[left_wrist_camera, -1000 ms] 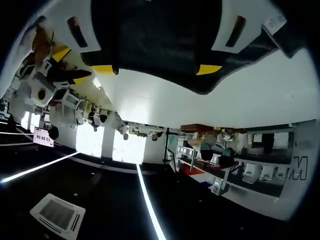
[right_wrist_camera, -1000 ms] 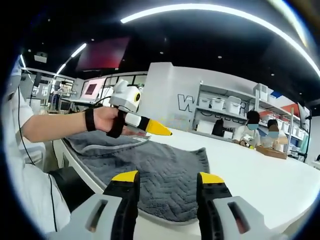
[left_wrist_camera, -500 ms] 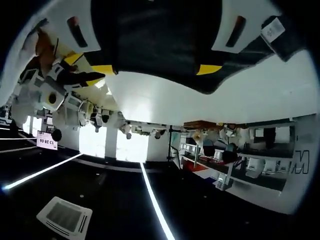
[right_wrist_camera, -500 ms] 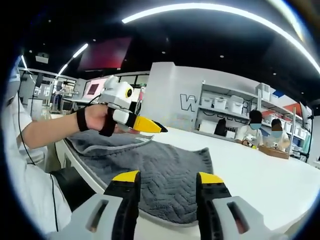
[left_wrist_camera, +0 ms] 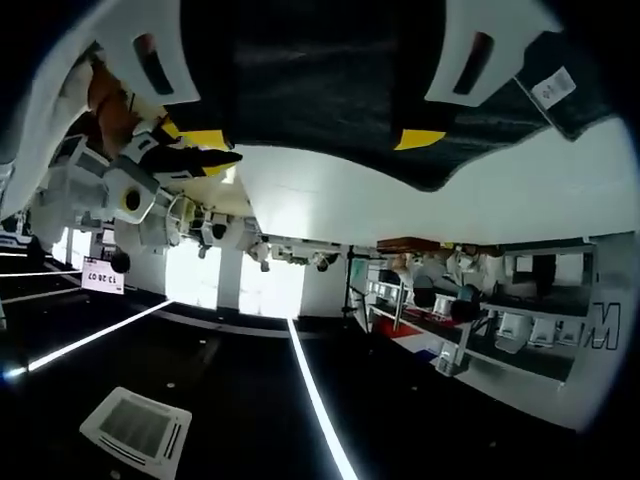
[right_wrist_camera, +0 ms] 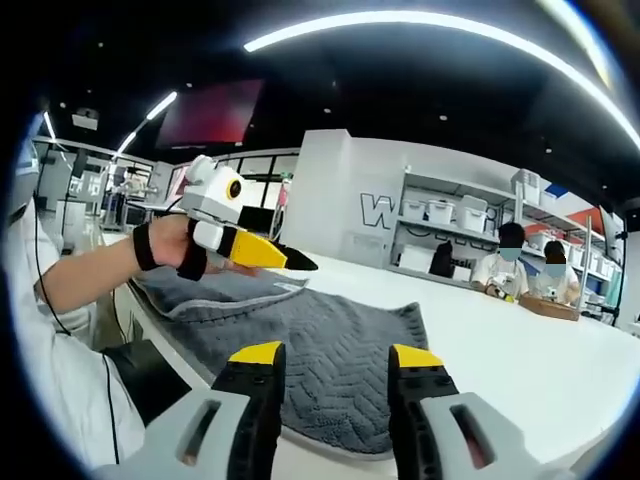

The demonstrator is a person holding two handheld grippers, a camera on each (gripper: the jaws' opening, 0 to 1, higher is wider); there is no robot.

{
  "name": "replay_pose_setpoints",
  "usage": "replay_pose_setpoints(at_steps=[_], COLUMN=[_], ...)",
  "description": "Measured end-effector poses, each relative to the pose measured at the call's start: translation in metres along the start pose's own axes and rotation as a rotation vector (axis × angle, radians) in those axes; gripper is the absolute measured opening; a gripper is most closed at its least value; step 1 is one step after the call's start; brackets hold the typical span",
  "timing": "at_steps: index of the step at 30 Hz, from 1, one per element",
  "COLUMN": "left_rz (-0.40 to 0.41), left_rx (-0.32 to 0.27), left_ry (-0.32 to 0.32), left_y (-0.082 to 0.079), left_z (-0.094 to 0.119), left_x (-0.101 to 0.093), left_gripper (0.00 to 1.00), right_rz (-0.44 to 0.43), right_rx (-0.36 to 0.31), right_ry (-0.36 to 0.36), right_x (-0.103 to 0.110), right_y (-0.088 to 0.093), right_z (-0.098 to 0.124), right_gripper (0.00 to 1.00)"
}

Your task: Open the folded towel by lifting each exposed corner and separating the folded layers until the towel lies flat within the target outline without major curled edges

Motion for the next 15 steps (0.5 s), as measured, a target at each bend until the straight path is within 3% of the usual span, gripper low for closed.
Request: replay_pose_setpoints(at_steps=[10, 12, 15], left_rz=[-0.018, -0.028, -0.036], left_rx=[0.002, -0.02, -0.034], left_ry=[-0.022, -0.053, -0.05], left_y=[0.005, 0.004, 0.004], left_z=[0.012, 0.017, 0.022], left_x=[-0.007, -0.008, -0.013], left_gripper=[0.63, 0.62, 0.62], right_rz=[0.005, 0.005, 0.005], right_rx=[0.002, 0.0, 0.0], right_ry=[-0.015, -0.018, -0.021], right_x=[0.006, 0.007, 0.007], right_y=[0.001, 0.002, 0.001], right_z=[-0.002, -0.002, -0.002], right_gripper=[0.36, 0.36, 0.36])
Point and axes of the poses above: the point that each gripper's makers call its tool centre point, and the gripper's own axes: z roughly backward along the fingers, x roughly to its left, y roughly out of its underside, the point moved 3 cm from there along z, roughly backward along the fingers, and after that the axes turned 11 degrees about y, right-handed, at the moved point
